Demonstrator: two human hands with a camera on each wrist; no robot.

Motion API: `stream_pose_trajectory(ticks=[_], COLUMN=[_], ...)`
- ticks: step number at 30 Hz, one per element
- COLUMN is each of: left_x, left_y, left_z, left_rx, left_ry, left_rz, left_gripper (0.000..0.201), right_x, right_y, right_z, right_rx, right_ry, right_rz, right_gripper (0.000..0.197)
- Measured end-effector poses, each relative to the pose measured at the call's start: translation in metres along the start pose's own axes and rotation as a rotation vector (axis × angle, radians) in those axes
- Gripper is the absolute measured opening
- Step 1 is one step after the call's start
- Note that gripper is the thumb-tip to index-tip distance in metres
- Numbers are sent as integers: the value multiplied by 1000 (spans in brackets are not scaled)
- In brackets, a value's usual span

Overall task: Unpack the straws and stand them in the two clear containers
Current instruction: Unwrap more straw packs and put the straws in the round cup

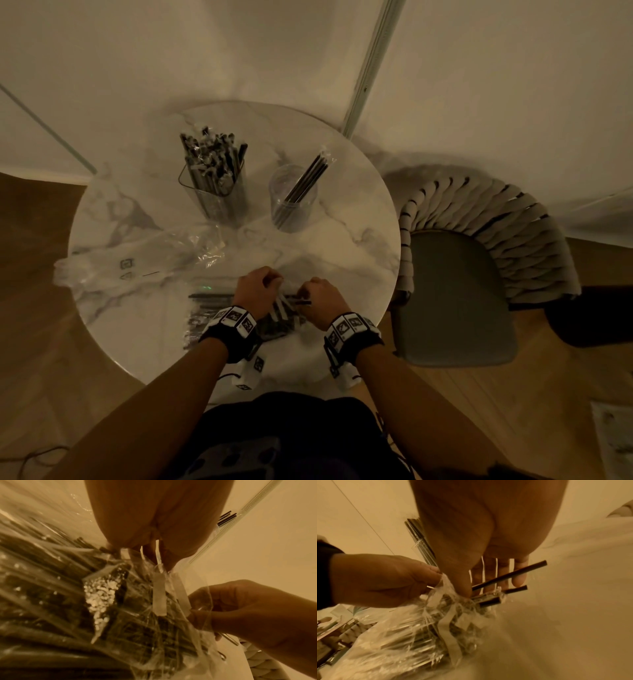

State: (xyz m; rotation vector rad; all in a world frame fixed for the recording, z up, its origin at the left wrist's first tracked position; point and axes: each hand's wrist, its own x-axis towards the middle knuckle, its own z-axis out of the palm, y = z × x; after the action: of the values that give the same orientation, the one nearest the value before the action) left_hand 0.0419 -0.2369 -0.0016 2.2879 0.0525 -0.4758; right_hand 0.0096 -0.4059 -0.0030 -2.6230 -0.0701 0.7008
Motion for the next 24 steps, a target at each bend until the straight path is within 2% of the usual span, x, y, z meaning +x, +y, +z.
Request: stream_pose_trajectory(ticks=[3, 5, 8, 9, 12, 15, 18, 21, 24], left_x=[-1, -1, 0, 0, 2, 2, 1, 2, 3], left_y=[0, 0, -2, -3, -5, -6, -1, -2, -8], left_z=[1, 1, 1, 0, 1, 2, 3, 8, 9], left_rx=[-18, -26, -27, -28, -42, 146, 291, 173, 103], left_ry=[11, 17, 1, -14, -142, -302, -351, -364, -366], left_rz=[-3, 0, -1, -1, 56, 174, 191, 105, 57], left_gripper=[13, 11, 12, 14, 34, 49, 33, 3, 3], right_x=[1, 2, 4, 3, 0, -1, 0, -3, -7], right_y=[0, 2, 7, 11, 19, 21, 19, 19, 25], right_z=[3, 3, -2, -3, -8, -16, -24, -35, -50], right_rx=[4, 8, -65, -110, -231, -252, -208, -128, -92], right_ry=[-19, -22, -39, -38, -35, 21, 27, 41, 113], right_rz=[43, 56, 39, 29, -16, -47, -46, -48, -13], right_gripper=[25, 30, 7, 5, 13, 14, 18, 28, 46])
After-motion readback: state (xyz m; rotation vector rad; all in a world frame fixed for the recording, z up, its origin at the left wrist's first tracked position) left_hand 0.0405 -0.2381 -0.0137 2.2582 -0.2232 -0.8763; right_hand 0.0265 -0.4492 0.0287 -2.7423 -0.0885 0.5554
